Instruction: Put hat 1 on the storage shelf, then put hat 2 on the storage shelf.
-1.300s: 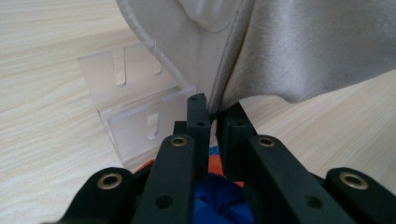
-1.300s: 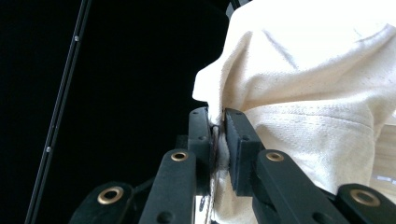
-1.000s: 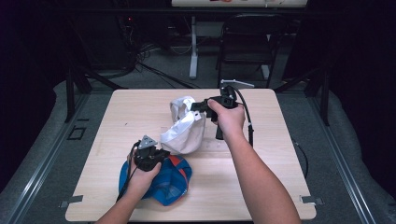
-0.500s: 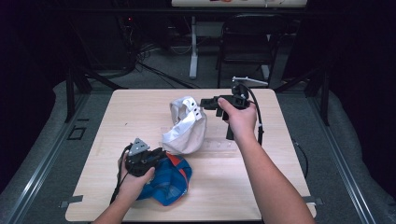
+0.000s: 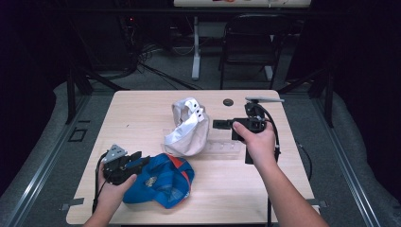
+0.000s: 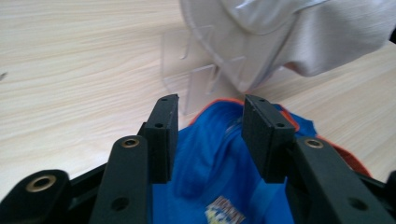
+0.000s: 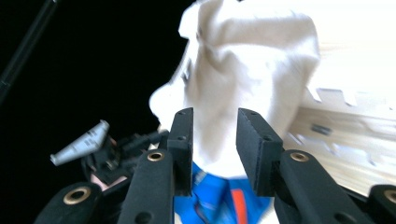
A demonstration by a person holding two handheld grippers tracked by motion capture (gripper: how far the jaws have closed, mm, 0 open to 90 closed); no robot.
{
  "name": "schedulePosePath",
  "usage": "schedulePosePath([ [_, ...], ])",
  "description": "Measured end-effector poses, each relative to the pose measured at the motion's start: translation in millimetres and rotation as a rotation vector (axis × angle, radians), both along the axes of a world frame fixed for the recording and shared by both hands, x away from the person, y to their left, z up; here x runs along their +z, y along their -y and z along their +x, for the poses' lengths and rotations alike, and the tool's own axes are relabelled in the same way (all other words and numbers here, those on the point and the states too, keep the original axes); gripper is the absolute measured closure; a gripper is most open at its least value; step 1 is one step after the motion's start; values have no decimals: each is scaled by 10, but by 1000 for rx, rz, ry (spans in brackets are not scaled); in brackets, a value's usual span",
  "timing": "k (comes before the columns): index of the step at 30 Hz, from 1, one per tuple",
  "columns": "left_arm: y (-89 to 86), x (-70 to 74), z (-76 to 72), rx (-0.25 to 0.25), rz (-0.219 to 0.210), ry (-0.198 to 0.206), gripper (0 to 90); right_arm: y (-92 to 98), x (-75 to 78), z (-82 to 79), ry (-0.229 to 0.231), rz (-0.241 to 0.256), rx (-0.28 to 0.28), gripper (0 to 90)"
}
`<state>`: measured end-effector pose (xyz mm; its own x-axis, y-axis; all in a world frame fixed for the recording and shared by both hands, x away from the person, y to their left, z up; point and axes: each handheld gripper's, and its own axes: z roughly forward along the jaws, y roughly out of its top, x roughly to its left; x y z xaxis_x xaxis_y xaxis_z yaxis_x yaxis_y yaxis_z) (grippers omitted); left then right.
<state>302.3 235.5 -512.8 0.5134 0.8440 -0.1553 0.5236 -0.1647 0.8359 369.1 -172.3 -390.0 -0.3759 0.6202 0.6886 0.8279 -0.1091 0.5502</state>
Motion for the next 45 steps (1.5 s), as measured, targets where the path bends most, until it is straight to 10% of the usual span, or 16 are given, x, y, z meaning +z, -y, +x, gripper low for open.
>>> schedulePosePath([
  [17, -299, -179, 10, 51, 33, -3, 576, 207, -819, -638, 85, -200, -59, 662],
  [35, -374, -231, -21, 72, 41, -4, 564, -139, -990, -593, 61, -173, 4, 650],
  [45, -423, -271, -101, 88, 54, -6, 543, -410, -1317, -577, 17, -241, 67, 641],
])
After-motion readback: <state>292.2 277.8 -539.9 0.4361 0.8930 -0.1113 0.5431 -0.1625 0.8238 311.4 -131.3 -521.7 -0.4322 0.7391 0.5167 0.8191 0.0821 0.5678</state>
